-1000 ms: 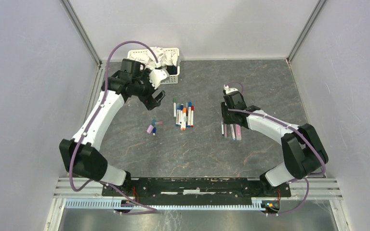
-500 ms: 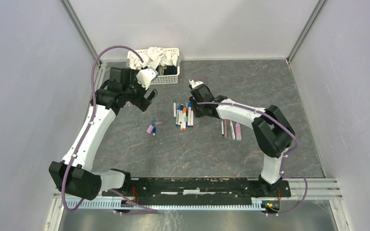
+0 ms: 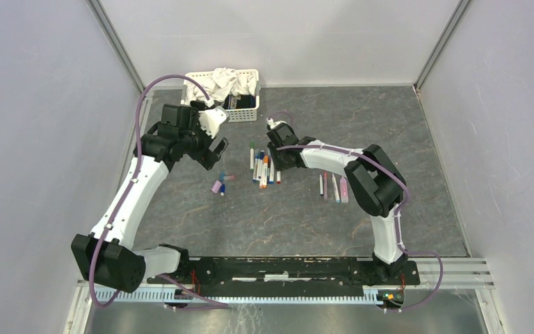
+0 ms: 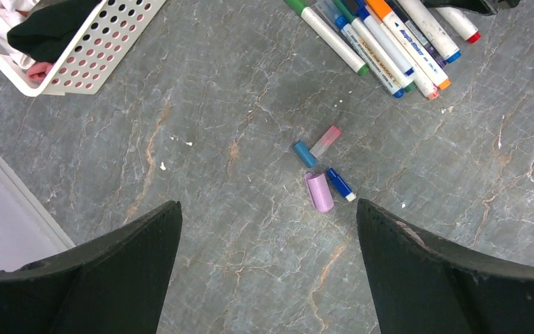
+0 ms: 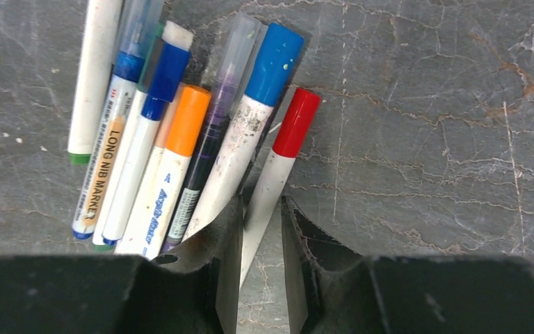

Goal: Open the pen caps

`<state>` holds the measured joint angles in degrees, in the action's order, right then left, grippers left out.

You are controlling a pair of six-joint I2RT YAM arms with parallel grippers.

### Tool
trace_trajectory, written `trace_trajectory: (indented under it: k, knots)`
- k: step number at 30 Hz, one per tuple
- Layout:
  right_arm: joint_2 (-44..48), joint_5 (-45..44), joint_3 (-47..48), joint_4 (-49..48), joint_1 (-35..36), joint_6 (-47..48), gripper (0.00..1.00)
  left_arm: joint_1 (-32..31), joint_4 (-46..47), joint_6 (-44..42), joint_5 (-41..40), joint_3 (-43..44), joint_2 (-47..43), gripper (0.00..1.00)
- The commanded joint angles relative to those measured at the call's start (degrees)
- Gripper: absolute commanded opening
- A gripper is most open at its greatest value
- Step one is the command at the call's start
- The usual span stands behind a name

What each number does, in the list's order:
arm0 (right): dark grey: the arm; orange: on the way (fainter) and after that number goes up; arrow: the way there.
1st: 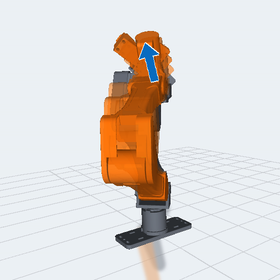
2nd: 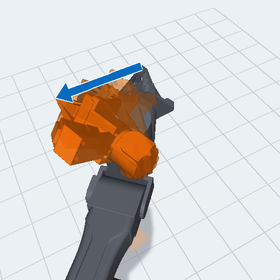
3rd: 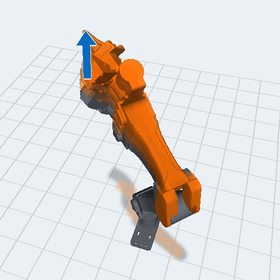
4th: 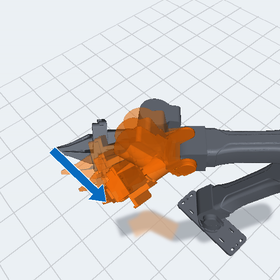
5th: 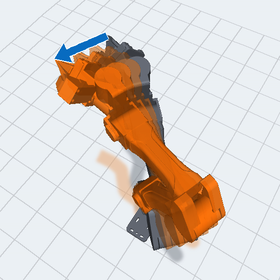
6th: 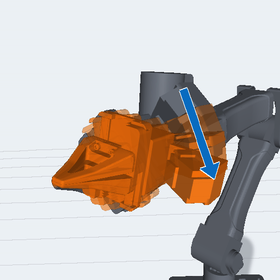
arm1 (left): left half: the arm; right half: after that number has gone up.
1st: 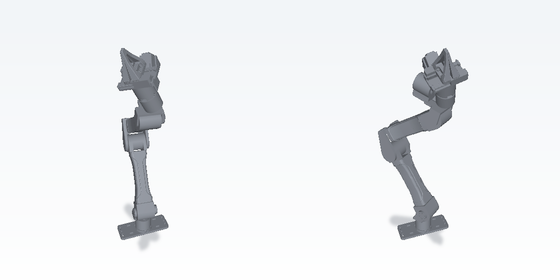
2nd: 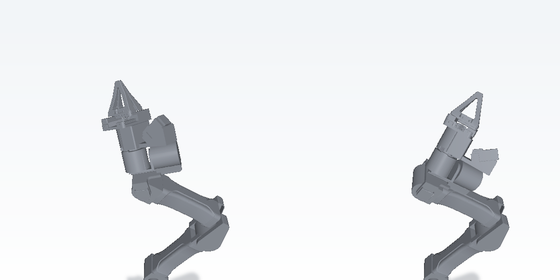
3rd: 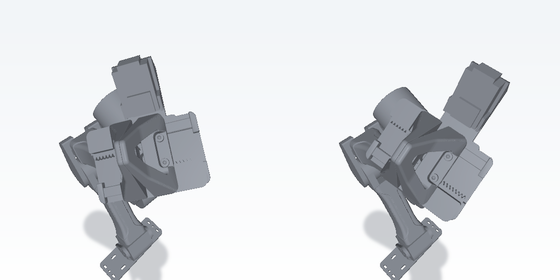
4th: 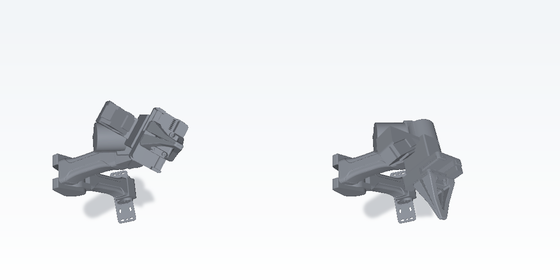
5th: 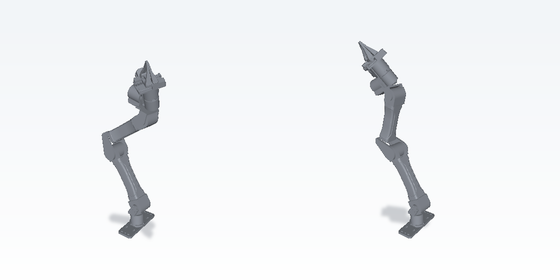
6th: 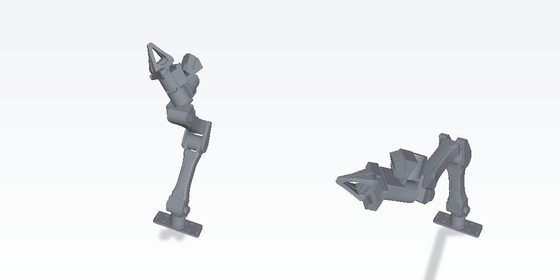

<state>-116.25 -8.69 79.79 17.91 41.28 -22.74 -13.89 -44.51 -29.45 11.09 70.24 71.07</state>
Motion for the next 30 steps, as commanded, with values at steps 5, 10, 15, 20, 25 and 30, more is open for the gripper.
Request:
trace_trajectory:
  k: [5, 10, 15, 20, 25, 30]
  knots:
    - [-2.2, -4.0, 1.5, 1.8, 0.4, 0.0, 0.30, 0.0, -1.1, 0.0, 3.2, 0.6, -1.6, 1.00]
    - [-0.8, -7.6, -1.6, 2.0, 0.4, 1.1, 0.27, 0.0, -2.1, -0.9, 4.5, 1.0, -1.3, 1.00]
    - [4.2, -3.0, -8.5, -0.5, -2.0, -0.9, 0.11, 0.0, -1.7, -2.2, 6.7, -0.9, -2.0, 1.00]
    - [11.3, 2.6, -12.0, -2.3, -4.0, 0.6, 0.00, 0.0, -2.1, -3.9, 9.5, -2.0, -1.8, 1.00]
    - [16.4, 16.4, -10.1, -0.2, -4.7, 4.9, 0.00, -0.1, -3.0, -5.5, 12.1, -2.0, 0.7, 1.00]
    - [19.6, 38.4, -9.5, 1.0, -4.8, 7.6, 0.00, -1.9, -4.0, -12.2, 20.8, -5.8, -1.3, 1.00]
